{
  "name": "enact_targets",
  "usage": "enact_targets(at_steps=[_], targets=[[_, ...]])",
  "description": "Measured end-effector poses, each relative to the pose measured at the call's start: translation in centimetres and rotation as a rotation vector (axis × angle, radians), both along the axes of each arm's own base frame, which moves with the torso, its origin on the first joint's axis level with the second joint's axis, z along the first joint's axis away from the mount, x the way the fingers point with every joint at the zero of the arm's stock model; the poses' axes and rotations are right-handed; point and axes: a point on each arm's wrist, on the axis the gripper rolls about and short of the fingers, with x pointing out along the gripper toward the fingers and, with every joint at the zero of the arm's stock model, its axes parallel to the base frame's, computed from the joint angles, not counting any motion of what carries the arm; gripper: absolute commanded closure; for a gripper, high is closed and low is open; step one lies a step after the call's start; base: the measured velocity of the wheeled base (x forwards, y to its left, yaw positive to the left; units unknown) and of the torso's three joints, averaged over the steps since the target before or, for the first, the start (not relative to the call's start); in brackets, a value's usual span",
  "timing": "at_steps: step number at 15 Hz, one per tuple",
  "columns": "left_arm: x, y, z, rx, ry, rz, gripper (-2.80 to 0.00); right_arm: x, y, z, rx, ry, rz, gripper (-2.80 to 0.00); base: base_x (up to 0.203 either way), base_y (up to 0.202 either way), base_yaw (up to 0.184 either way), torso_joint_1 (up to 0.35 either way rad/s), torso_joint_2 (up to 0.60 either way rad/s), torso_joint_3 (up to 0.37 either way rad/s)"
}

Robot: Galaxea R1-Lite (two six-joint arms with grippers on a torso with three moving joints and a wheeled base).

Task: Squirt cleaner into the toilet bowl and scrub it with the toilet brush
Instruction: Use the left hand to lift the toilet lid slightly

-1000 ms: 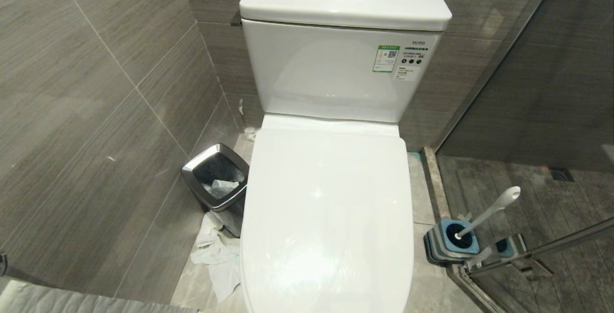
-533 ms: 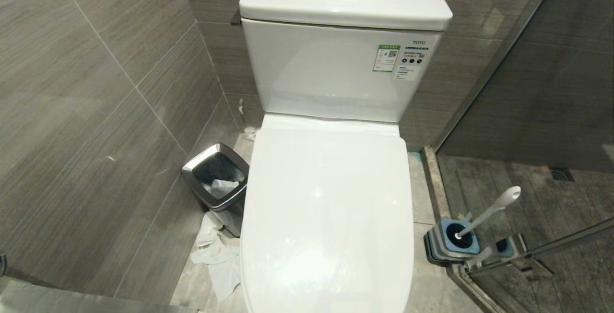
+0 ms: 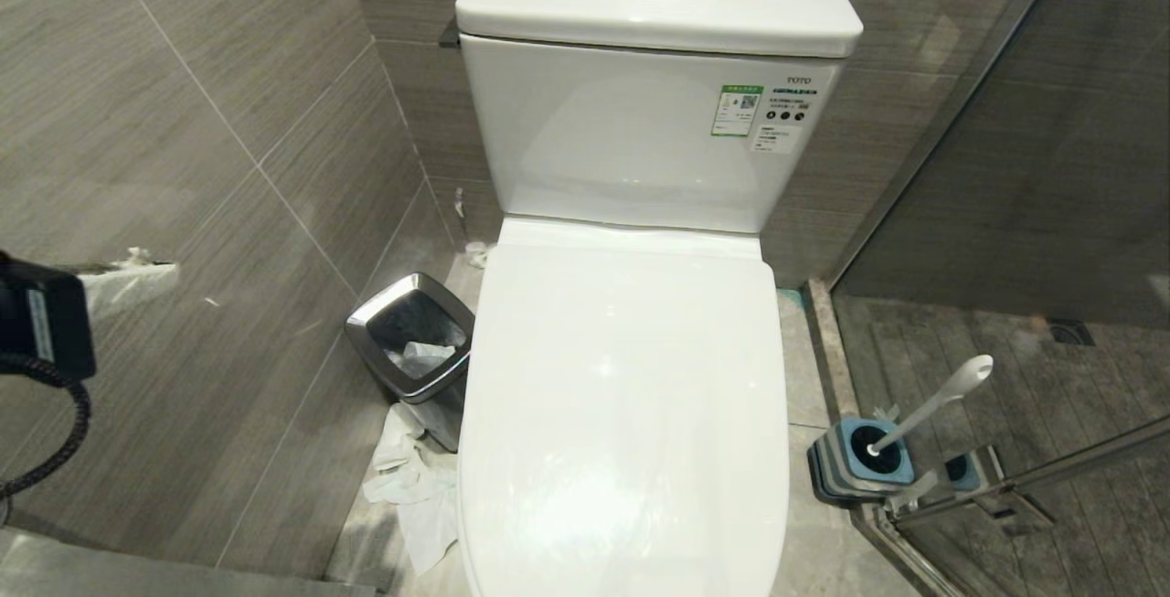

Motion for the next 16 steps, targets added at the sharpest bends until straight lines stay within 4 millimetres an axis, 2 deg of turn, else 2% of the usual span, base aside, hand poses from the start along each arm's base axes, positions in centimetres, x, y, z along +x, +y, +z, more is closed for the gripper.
enact_targets(at_steps=[5, 8, 13, 16], targets=[[5.9, -0.7, -2.0, -0.108, 0.161, -0.220, 0.00, 0.0, 0.0, 0.0, 0.000, 0.000, 0.000, 0.00, 0.000, 0.000, 0.000, 0.000, 0.00, 0.000], [9.7, -1.2, -3.3, -0.304, 0.287, -0.319, 0.00, 0.0, 0.0, 0.0, 0.000, 0.000, 0.000, 0.00, 0.000, 0.000, 0.000, 0.000, 0.00, 0.000], [15.9, -2.7, -3.4, -0.673, 0.331, -0.295, 0.00, 0.0, 0.0, 0.0, 0.000, 0.000, 0.000, 0.00, 0.000, 0.000, 0.000, 0.000, 0.00, 0.000], [18.5, -3.1, -5.2, -0.714, 0.368, -0.288, 0.00, 0.0, 0.0, 0.0, 0.000, 0.000, 0.000, 0.00, 0.000, 0.000, 0.000, 0.000, 0.00, 0.000]])
